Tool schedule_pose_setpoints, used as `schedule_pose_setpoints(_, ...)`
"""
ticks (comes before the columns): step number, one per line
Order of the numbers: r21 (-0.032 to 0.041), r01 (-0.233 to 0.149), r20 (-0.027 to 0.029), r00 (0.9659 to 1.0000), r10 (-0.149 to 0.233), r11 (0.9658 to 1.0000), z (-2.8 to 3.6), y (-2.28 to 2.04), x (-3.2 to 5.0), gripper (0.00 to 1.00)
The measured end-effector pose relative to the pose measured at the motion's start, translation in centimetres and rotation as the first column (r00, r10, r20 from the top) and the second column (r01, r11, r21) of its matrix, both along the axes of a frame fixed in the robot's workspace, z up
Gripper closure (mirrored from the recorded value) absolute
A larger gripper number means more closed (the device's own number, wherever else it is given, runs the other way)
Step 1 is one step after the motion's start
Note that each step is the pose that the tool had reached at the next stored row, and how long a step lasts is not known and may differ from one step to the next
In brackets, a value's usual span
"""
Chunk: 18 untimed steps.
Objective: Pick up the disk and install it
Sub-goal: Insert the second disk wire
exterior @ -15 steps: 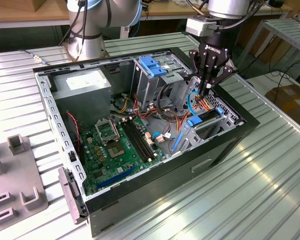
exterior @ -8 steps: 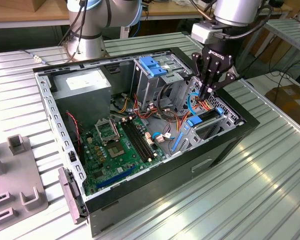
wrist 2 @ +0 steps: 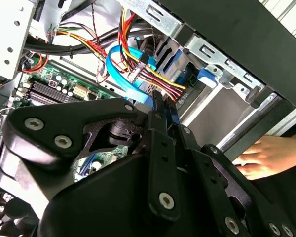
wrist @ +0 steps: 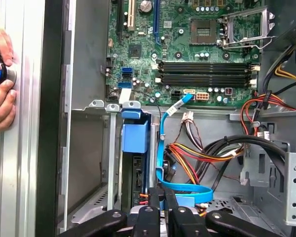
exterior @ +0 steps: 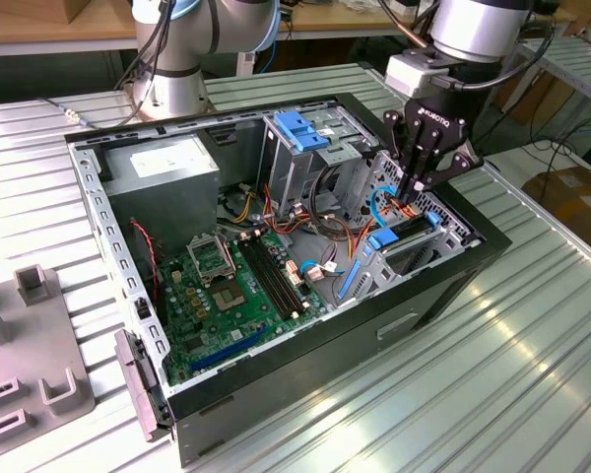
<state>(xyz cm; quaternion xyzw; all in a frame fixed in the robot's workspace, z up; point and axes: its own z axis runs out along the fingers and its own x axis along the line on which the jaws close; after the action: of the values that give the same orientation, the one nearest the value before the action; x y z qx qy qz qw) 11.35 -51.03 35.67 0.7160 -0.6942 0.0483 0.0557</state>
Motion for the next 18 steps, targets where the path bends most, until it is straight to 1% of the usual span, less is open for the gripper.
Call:
schedule_pose_setpoints(2, -0.0001, 0.0, 0.0, 1.0, 0.0, 1.0, 0.01, -0.03, 0.0, 0.84)
schedule_pose_setpoints(3, 0.0038, 0.0, 0.0001, 1.0, 0.0, 1.0, 0.0, -0.23, -0.01, 0.84)
schedule_pose_setpoints(4, 0.0146, 0.0, 0.0006, 1.0, 0.0, 0.9999, 0.01, -0.56, -0.08, 0.84)
schedule_pose_setpoints(5, 0.0272, -0.001, 0.0014, 1.0, 0.001, 0.9996, 0.0, -0.81, -0.18, 0.84)
schedule_pose_setpoints(6, 0.0327, -0.001, 0.0018, 1.0, 0.001, 0.9995, 0.0, -0.92, -0.26, 0.84)
schedule_pose_setpoints(7, 0.0359, -0.002, 0.0022, 1.0, 0.002, 0.9994, 0.0, -0.99, -0.38, 0.84)
schedule_pose_setpoints(8, 0.0377, -0.003, 0.0027, 1.0, 0.003, 0.9993, 0.0, -1.03, -0.61, 0.84)
schedule_pose_setpoints(11, 0.0393, -0.005, 0.0032, 1.0, 0.005, 0.9992, 0.0, -1.07, -1.38, 0.84)
schedule_pose_setpoints(13, 0.0405, -0.007, 0.0037, 1.0, 0.006, 0.9992, -0.01, -1.1, -2.19, 0.84)
schedule_pose_setpoints(17, 0.0405, -0.007, 0.0037, 1.0, 0.007, 0.9992, -0.01, -1.1, -2.19, 0.84)
schedule_pose_setpoints(18, 0.0414, -0.007, 0.0037, 1.0, 0.007, 0.9991, -0.01, -1.1, -2.19, 0.84)
